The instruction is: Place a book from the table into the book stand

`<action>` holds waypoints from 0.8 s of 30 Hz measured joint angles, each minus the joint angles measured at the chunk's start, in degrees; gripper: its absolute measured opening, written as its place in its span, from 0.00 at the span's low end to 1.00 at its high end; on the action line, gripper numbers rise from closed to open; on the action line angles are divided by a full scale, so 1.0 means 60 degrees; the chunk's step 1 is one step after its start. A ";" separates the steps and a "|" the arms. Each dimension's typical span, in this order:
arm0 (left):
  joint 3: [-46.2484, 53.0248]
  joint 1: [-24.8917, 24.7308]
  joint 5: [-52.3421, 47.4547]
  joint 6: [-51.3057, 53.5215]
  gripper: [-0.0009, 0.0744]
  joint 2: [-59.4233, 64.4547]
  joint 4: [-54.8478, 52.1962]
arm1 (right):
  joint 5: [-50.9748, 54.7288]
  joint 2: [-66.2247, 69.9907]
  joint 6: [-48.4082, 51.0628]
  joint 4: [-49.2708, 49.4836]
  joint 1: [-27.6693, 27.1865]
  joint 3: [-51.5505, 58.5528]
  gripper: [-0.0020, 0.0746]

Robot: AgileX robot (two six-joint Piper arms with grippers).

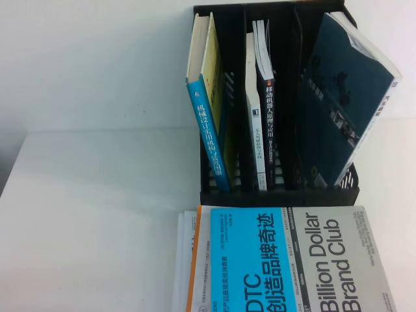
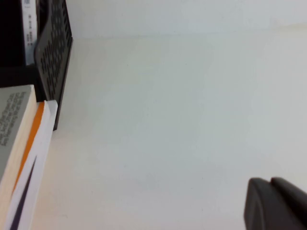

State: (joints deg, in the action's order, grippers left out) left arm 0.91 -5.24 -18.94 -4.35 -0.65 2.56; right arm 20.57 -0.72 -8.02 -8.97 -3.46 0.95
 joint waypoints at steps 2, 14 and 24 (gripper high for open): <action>0.0000 0.0000 0.0000 0.0000 0.01 0.0000 0.0000 | 0.0000 0.0000 0.0000 0.0000 0.0000 0.0000 0.02; 0.0000 0.0000 0.0000 0.0000 0.01 0.0000 0.0000 | 0.0000 0.0000 0.0000 0.0000 0.0000 0.0000 0.02; 0.0000 0.0000 0.0000 0.0182 0.01 0.0000 -0.0072 | 0.0000 0.0000 0.0000 0.0000 0.0000 0.0000 0.02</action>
State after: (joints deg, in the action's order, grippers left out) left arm 0.91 -5.24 -18.94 -3.26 -0.65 2.13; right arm 20.57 -0.72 -8.02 -8.97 -3.46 0.95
